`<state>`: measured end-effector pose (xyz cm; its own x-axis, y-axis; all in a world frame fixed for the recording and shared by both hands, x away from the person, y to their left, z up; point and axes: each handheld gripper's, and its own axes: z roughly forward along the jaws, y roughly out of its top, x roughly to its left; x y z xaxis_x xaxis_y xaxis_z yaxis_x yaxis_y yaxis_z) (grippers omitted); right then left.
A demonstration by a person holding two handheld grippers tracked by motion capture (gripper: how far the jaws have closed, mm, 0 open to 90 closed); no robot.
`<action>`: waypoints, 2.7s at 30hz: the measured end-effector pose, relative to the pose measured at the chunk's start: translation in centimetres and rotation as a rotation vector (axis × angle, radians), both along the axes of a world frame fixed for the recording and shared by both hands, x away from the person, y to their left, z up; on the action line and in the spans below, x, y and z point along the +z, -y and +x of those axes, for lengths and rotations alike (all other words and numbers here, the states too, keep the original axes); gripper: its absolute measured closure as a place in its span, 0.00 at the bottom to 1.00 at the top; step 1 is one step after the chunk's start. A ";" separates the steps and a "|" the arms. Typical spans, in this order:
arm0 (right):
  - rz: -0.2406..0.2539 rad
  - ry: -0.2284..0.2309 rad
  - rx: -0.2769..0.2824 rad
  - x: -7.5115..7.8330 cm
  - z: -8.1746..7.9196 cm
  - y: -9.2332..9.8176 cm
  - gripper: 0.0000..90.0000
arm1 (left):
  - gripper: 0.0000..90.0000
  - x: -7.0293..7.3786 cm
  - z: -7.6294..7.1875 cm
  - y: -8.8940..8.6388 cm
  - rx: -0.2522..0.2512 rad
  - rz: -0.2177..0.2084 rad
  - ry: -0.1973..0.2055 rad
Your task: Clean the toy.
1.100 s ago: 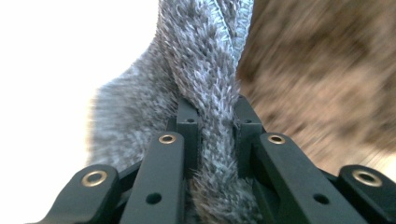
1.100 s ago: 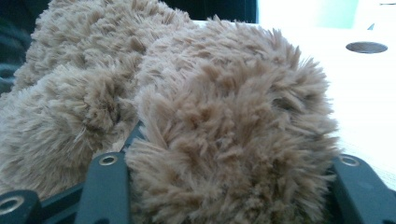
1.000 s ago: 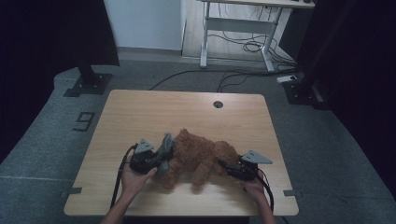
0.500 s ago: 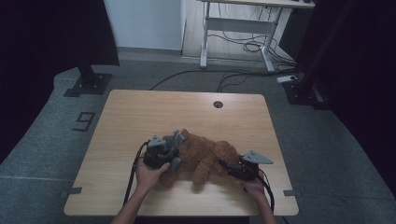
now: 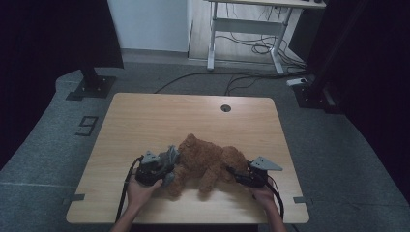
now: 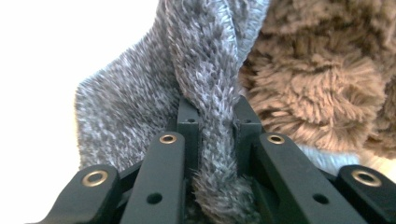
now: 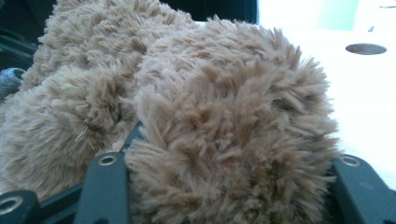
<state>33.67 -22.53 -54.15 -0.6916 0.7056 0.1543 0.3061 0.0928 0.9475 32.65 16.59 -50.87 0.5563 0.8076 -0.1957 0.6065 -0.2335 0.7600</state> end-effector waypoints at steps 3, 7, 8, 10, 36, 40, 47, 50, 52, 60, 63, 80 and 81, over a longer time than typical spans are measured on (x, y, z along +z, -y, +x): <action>0.001 0.002 0.001 0.0 0.0 0.0 0.46 | 0.86 1.8 0.4 -0.1 0.011 -0.023 0.047; -0.001 0.004 0.001 0.0 0.0 0.0 0.46 | 0.86 5.5 1.7 1.2 0.002 -0.039 0.108; -0.001 0.005 0.001 0.0 0.0 0.0 0.46 | 0.86 6.4 2.1 1.7 -0.003 -0.052 0.124; -0.004 0.006 0.001 0.0 0.0 0.0 0.46 | 0.86 8.1 2.9 2.9 -0.018 -0.055 0.142; -0.040 -0.130 -0.015 4.6 -0.7 0.3 0.04 | 0.86 3.9 2.3 7.5 -0.116 -0.005 0.104; -0.077 -0.250 -0.007 4.3 0.9 0.2 0.00 | 0.86 3.6 1.8 7.0 -0.123 -0.023 0.101; -0.134 -0.337 0.016 3.0 1.4 -0.8 0.02 | 0.86 3.2 1.0 6.4 -0.130 -0.064 0.094; -0.138 -0.349 0.017 2.8 1.0 -0.8 0.16 | 0.86 3.1 0.6 6.2 -0.134 -0.069 0.100; -0.148 -0.328 0.030 2.9 0.6 -0.8 0.27 | 0.86 3.1 0.3 6.2 -0.133 -0.071 0.106; -0.262 -0.074 0.014 4.7 0.4 -2.6 0.48 | 0.86 3.7 0.5 4.7 -0.090 -0.093 0.123; -0.253 -0.006 -0.014 4.1 1.8 -3.1 0.48 | 0.86 3.7 1.0 4.4 -0.068 -0.103 0.120; -0.190 0.050 -0.006 2.2 0.2 -2.2 0.46 | 0.86 9.4 3.0 13.8 -0.204 -0.034 0.147; -0.186 0.049 -0.007 2.1 0.1 -2.2 0.46 | 0.86 9.3 3.3 14.9 -0.218 -0.028 0.133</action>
<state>33.80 -20.36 -52.03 -0.6900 0.7237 -0.0126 0.2615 0.2654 0.9280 35.90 1.65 -41.59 0.7392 0.6610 -0.1295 0.4383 -0.3261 0.8376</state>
